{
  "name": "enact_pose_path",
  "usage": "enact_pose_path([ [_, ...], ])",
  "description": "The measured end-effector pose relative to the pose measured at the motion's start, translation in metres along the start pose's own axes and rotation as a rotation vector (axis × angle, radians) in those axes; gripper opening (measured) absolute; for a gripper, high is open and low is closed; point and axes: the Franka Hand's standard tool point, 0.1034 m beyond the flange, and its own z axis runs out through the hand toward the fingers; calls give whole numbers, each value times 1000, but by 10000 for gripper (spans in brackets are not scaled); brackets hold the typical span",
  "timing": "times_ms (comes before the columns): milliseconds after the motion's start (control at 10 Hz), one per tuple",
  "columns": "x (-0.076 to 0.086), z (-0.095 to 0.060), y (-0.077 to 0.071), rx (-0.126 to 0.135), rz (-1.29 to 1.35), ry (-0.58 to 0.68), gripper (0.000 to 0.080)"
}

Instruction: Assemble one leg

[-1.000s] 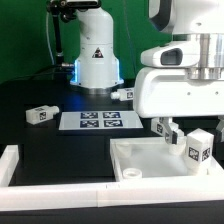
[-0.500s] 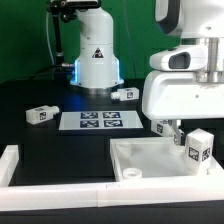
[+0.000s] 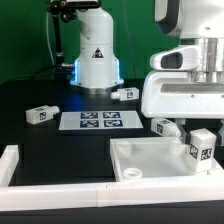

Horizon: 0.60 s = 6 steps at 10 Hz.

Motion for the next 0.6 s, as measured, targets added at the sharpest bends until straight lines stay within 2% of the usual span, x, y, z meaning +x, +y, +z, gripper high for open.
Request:
enact_pose_path([
  [300,-1,1,2,-3,233,-3,381],
  [500,-7,0,-2,-16,653,-21,382],
  [600,-9,2,-7,2,844,-32,379],
])
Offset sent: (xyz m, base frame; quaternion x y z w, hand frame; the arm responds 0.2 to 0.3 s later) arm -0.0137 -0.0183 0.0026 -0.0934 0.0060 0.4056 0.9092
